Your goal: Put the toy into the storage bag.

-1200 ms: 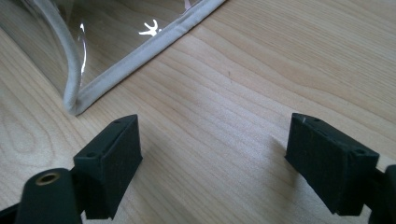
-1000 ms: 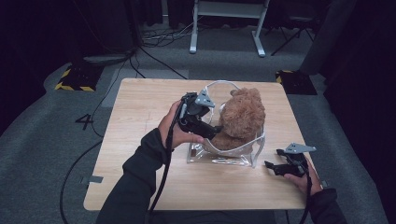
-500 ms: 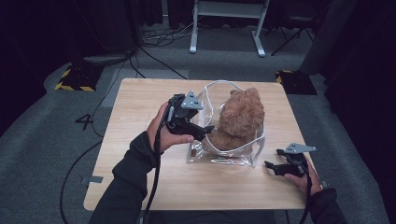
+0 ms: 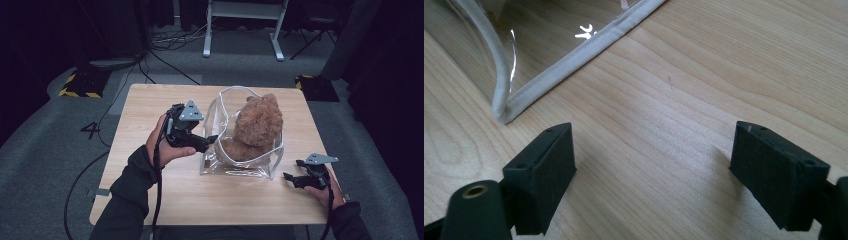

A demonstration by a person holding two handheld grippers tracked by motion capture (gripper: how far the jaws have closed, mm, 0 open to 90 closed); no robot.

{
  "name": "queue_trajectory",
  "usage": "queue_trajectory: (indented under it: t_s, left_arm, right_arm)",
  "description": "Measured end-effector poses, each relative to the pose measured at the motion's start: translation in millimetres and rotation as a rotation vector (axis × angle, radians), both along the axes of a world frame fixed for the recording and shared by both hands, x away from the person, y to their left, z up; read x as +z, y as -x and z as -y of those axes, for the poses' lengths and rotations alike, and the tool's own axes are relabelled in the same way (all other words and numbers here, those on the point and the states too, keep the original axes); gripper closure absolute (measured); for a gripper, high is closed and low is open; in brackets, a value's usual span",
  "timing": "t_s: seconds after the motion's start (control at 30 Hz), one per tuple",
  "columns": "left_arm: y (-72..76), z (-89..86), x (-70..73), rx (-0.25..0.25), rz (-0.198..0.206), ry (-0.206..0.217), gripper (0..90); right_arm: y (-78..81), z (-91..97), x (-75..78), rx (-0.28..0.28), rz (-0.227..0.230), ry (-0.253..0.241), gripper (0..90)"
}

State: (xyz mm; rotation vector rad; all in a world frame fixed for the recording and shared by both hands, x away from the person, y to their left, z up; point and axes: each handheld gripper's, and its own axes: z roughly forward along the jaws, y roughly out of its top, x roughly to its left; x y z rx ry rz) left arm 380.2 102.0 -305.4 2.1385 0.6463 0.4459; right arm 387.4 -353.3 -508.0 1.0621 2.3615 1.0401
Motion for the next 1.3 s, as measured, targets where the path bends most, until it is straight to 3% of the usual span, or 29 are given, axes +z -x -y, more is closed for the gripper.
queue_trajectory:
  t_s: [0.43, 0.7, 1.3]
  left_arm:
    - [3.9, -24.1, -11.0, 0.034, 0.006, -0.020, 17.0]
    - [5.0, -34.8, -22.2, 0.067, 0.003, -0.086, 16.9]
    - [5.7, -59.2, -49.8, 0.120, -0.034, -0.142, 16.9]
  right_arm:
    - [0.0, 0.0, 0.0, 0.000, 0.000, 0.000, 17.8]
    - [0.0, 0.0, 0.0, 0.000, 0.000, 0.000, 17.8]
    - [0.0, 0.0, 0.0, 0.000, 0.000, 0.000, 17.9]
